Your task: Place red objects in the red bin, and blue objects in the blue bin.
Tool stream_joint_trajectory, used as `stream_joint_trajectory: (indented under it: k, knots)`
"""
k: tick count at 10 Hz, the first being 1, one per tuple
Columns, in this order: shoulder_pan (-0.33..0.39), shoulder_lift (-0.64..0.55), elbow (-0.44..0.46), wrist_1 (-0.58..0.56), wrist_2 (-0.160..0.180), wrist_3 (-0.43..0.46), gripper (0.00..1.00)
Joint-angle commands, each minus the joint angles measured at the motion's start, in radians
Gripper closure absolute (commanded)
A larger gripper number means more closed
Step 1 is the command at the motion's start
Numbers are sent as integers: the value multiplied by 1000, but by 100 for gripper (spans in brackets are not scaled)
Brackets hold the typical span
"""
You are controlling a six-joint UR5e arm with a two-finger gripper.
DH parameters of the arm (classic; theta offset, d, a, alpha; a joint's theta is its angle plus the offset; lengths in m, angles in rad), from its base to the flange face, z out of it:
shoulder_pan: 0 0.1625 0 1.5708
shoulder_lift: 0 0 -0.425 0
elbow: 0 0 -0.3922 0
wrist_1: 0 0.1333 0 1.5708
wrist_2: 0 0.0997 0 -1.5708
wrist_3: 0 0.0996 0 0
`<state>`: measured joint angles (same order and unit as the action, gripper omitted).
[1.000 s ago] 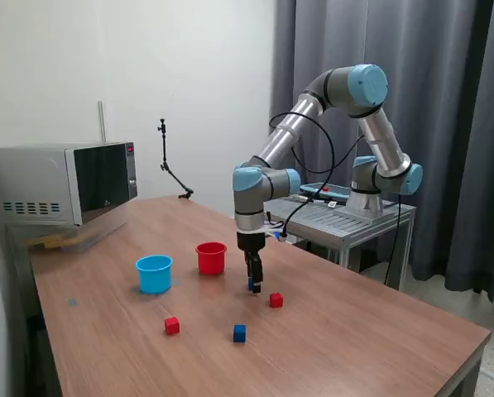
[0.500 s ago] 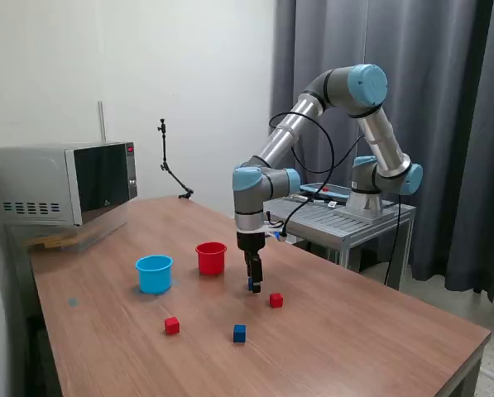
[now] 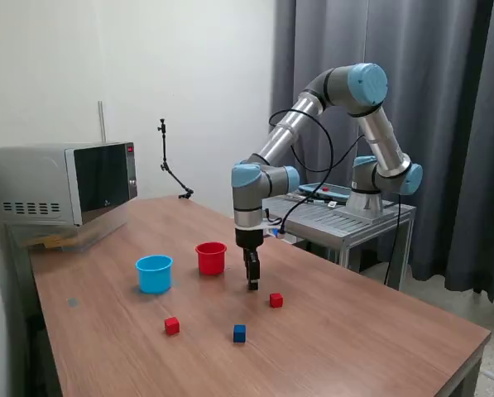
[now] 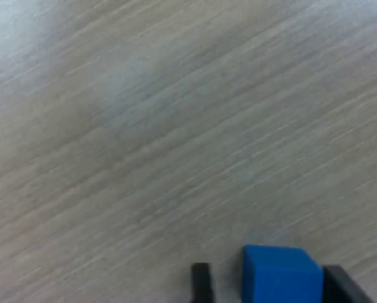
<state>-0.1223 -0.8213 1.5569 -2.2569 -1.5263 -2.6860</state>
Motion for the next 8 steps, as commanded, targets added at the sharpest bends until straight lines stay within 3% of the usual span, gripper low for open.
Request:
stream_joint_trajectory:
  k: [1, 5, 8]
  knots:
    - [0, -1, 0, 2, 0, 0, 100]
    - [0, -5, -1, 2, 0, -2, 100]
    - [1, -93, -11, 7, -11, -12, 100]
